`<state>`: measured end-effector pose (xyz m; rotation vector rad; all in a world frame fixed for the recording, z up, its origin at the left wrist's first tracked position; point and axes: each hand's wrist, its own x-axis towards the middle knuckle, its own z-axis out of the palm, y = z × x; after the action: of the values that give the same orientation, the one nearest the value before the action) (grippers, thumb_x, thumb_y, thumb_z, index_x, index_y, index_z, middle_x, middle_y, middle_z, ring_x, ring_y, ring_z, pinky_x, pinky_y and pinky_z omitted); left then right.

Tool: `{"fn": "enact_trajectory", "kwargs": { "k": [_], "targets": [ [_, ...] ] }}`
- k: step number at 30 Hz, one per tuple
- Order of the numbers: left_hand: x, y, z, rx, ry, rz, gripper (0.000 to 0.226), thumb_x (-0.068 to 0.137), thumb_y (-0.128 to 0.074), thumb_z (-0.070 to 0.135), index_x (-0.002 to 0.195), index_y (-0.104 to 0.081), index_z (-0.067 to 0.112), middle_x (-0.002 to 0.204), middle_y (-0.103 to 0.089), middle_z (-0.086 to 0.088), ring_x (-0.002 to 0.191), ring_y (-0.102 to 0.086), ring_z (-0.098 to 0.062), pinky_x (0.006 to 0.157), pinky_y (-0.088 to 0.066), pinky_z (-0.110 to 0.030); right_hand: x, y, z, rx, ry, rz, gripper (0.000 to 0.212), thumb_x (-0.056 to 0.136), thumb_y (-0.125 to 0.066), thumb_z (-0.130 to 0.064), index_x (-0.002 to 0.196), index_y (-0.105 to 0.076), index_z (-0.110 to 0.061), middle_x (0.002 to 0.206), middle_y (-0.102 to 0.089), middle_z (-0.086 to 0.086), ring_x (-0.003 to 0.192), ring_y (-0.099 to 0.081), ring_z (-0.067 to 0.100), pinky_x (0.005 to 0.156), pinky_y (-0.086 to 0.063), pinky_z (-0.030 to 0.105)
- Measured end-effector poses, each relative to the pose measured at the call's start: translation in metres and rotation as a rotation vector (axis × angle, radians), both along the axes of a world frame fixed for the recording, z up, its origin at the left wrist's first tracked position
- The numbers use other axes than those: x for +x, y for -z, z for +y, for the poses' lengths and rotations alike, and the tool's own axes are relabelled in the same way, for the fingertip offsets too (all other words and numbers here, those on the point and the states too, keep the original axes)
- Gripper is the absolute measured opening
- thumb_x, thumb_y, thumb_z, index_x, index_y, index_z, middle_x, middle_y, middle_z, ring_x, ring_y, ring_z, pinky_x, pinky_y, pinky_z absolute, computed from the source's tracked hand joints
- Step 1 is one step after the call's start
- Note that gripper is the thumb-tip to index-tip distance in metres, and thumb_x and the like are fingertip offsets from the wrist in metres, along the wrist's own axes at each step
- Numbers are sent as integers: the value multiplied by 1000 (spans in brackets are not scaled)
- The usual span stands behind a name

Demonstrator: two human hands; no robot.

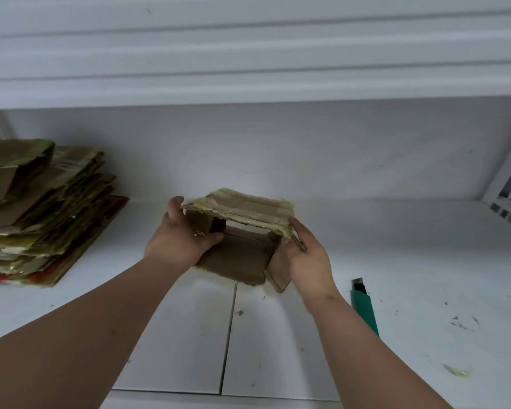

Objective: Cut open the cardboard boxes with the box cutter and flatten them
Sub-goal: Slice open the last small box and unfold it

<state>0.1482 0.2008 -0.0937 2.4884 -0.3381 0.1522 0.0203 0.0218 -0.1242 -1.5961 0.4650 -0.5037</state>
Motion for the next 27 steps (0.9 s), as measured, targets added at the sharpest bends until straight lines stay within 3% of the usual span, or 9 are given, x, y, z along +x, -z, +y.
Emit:
{"fn": "enact_trajectory", "kwargs": {
  "k": [3, 7, 11, 15, 17, 20, 23, 25, 27],
  "targets": [
    [-1, -1, 2, 142, -22, -85, 93, 72, -80, 47, 136, -13, 32, 135, -46, -8, 117, -53, -32, 92, -50, -45, -8, -6, 0, 91, -23, -37, 45, 102, -51, -17, 145, -47, -30, 141, -53, -12, 129, -49, 6, 114, -37, 28],
    [-2, -12, 4, 168, 87, -124, 73, 81, -67, 33, 139, -23, 28, 120, -55, -4, 99, -58, -27, 81, -52, -38, -13, -5, -4, 171, 1, -31, 44, 101, -56, -22, 142, -51, -33, 134, -58, -14, 118, -56, 3, 101, -44, 18],
    [-1, -22, 14, 186, 287, -97, 47, 95, -51, 20, 141, -47, 30, 129, -61, -4, 111, -58, -28, 88, -44, -31, -19, 2, -17, 368, 99, -48, 44, 98, -57, -15, 136, -55, -37, 122, -66, -12, 112, -63, 13, 100, -50, 36],
    [-4, -24, 23, 194, 330, -48, 38, 101, -43, 21, 137, -53, 30, 129, -60, -2, 108, -55, -23, 86, -40, -29, -27, 8, -16, 581, 39, -94, 53, 97, -47, 2, 138, -53, -32, 100, -76, -7, 98, -70, 19, 85, -54, 35],
    [-4, -23, 29, 227, 338, -25, 37, 101, -43, 17, 136, -53, 26, 126, -58, -2, 101, -50, -17, 83, -38, -28, -32, 12, -14, 722, 14, -105, 58, 94, -37, 5, 140, -51, -27, 99, -77, 0, 95, -70, 24, 83, -54, 37],
    [-5, -19, 42, 347, 396, 20, 35, 102, -42, 22, 134, -55, 30, 123, -57, 1, 104, -53, -17, 86, -41, -29, -40, 12, -15, 877, 3, -114, 43, 97, -35, -16, 133, -57, -23, 98, -75, 12, 95, -65, 33, 78, -55, 41],
    [-7, -10, 52, 465, 448, 45, 36, 99, -46, 21, 129, -58, 38, 123, -56, 7, 109, -55, -15, 91, -44, -28, -40, 10, -6, 653, -2, 73, 30, 97, -56, -38, 124, -58, -24, 107, -72, 10, 94, -69, 26, 74, -56, 36],
    [-13, -5, 51, 562, 476, 85, 41, 96, -47, 16, 128, -59, 39, 129, -53, 9, 114, -53, -14, 96, -44, -29, -35, 16, -1, 443, 47, 189, 43, 93, -67, -24, 130, -46, -27, 111, -67, 5, 97, -67, 23, 77, -56, 35],
    [-22, -4, 47, 597, 457, 221, 41, 95, -48, 14, 128, -62, 33, 136, -53, 5, 120, -51, -16, 103, -42, -30, -36, 21, 2, 358, 86, 249, 53, 91, -67, -11, 132, -41, -30, 111, -65, 3, 98, -67, 24, 86, -57, 38]
  ]
}}
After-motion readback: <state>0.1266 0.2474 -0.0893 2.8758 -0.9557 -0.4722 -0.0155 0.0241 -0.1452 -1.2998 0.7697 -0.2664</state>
